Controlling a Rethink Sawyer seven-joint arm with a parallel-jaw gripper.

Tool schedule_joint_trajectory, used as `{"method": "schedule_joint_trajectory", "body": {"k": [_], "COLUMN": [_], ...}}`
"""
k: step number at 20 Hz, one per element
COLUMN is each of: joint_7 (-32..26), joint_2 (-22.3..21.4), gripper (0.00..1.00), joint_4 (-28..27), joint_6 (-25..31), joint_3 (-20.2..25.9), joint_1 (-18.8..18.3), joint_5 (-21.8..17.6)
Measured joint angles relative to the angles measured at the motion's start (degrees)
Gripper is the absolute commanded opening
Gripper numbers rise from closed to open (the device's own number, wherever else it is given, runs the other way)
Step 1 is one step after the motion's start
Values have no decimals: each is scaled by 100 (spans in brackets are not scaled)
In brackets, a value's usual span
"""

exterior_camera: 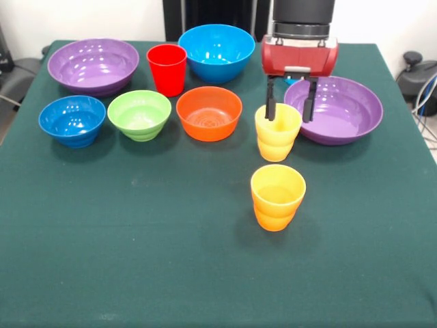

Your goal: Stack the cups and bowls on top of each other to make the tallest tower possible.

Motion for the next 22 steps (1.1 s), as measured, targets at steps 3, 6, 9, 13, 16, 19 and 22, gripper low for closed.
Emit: {"method": "schedule_joint_trajectory", "body": {"k": [3, 6, 9, 13, 16, 19, 22], "joint_7": [0, 0, 0, 0, 0, 0, 0], "joint_2": [95, 144, 210, 259, 285, 297, 297], "gripper": [100, 100, 100, 100, 100, 100, 100], "joint_4": [5, 6, 5, 5, 4, 4, 4], "joint_6": [-75, -111, -116, -116, -116, -116, -117], "joint_3": [-1, -9, -41, -66, -101, -131, -141], "joint_1": [-28, -25, 18, 65, 109, 156, 191], "joint_5": [1, 1, 1, 1, 1, 1, 1]}}
